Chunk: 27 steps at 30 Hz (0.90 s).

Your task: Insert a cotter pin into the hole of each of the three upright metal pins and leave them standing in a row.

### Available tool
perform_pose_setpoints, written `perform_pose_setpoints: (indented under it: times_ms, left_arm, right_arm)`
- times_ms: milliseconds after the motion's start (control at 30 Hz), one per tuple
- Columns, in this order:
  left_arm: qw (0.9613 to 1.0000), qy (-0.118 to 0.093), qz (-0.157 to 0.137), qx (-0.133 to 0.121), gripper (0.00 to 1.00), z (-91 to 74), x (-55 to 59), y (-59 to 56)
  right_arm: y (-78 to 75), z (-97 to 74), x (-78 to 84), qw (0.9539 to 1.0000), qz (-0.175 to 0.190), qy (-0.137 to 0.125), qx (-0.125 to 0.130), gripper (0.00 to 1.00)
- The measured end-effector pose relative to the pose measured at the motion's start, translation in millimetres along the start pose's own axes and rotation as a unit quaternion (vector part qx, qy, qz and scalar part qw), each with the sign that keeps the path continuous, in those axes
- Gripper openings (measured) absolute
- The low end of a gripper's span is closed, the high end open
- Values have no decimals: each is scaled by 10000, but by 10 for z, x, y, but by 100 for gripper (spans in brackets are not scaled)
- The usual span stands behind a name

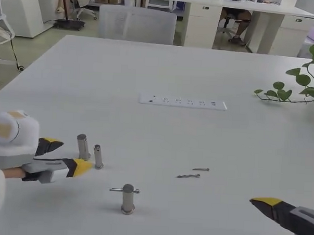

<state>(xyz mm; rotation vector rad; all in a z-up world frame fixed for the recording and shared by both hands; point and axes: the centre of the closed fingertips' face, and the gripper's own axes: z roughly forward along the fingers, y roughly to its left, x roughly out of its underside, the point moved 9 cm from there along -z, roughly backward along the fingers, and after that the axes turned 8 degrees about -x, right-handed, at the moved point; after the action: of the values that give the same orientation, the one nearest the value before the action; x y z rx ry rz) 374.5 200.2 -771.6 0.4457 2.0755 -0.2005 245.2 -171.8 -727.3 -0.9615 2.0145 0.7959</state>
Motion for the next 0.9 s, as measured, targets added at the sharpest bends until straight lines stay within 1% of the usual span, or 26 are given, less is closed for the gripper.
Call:
perform_pose_setpoints:
  times_ms: [167,300,367,467,500,667,800,900]
  left_arm:
    - [10000,38,43,-37,52,46,-13,41]
    - [9999,-17,-56,-83,47,83,-36,65]
    - [9999,-6,21,-117,45,106,-46,74]
    - [9999,-16,24,-135,41,130,-55,76]
    - [9999,-49,-13,-158,40,144,-64,81]
    - [9999,-24,65,-155,33,208,-87,66]
    - [9998,-57,93,-176,28,254,-112,57]
    - [9999,-25,124,-102,26,278,-120,38]
  right_arm:
    - [-5,-8,-2,10000,12,14,2,100]
    - [-14,-10,7,10000,36,58,0,100]
    - [-15,-9,7,10000,48,66,-3,100]
    - [-13,-6,3,9999,53,85,-10,100]
    - [-14,-7,1,9999,51,91,-5,100]
    - [-18,-19,-8,9999,72,74,0,99]
    - [-20,-32,1,9999,60,105,13,99]
    - [-22,-37,10,9999,83,118,25,99]
